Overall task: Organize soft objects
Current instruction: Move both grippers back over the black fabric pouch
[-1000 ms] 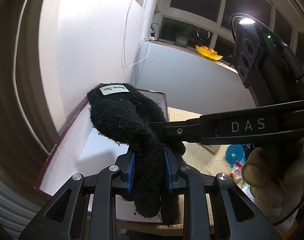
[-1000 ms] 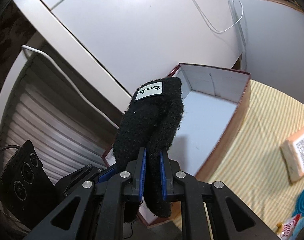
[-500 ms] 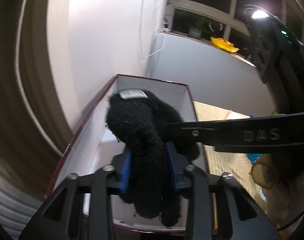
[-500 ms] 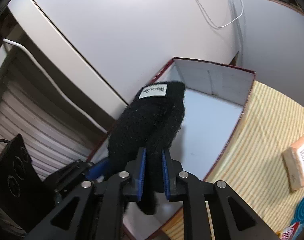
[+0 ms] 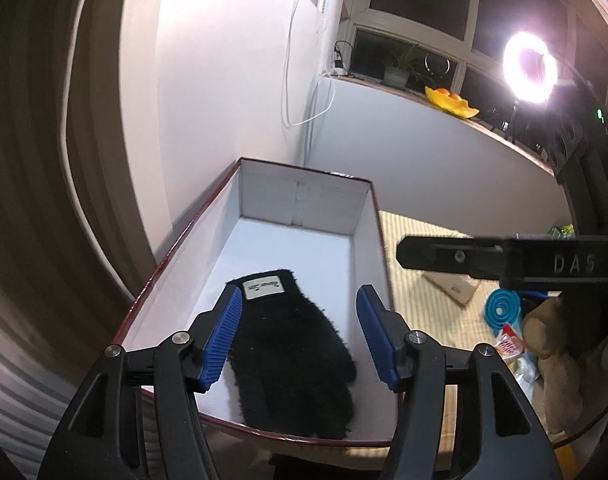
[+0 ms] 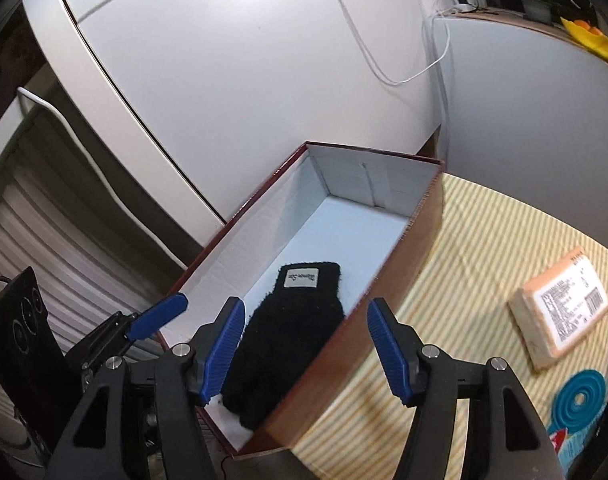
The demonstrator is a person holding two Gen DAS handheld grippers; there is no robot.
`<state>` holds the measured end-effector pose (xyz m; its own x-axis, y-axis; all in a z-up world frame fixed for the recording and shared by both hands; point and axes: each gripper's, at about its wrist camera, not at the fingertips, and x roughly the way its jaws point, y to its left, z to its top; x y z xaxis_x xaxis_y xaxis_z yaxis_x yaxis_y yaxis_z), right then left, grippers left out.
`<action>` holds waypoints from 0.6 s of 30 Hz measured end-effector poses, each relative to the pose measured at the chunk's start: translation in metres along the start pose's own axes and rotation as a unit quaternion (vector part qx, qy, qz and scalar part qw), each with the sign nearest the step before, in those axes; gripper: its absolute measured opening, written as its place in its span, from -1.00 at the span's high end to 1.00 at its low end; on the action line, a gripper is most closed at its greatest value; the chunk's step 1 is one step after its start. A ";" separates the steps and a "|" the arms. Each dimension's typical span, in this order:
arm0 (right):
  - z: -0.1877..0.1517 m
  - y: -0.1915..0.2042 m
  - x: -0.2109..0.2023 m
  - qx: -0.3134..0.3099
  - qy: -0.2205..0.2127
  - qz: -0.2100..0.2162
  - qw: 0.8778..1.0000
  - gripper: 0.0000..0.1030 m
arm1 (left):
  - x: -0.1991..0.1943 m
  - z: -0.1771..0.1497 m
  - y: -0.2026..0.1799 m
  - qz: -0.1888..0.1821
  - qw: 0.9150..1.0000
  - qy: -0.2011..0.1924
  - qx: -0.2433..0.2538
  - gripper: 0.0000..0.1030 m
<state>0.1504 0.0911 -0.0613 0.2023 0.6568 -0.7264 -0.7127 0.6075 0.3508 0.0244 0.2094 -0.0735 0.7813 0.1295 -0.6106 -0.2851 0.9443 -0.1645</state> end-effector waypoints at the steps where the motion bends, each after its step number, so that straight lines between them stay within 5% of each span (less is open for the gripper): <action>1: -0.002 -0.001 -0.003 -0.001 -0.001 -0.002 1.000 -0.17 | -0.002 0.000 -0.002 -0.002 1.000 -0.003 0.001 -0.15; 14: -0.046 -0.055 -0.093 0.019 -0.067 -0.023 0.997 -0.17 | -0.023 -0.003 -0.049 -0.046 0.998 -0.023 0.022 -0.15; 18: -0.066 -0.087 -0.128 0.047 -0.088 -0.032 0.995 -0.32 | -0.024 -0.006 -0.069 -0.071 0.997 -0.019 0.031 -0.15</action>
<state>0.1416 -0.0752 -0.0377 0.3653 0.6787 -0.6371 -0.6305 0.6839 0.3671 0.0216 0.1394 -0.0525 0.8326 0.0035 -0.5538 -0.1356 0.9708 -0.1978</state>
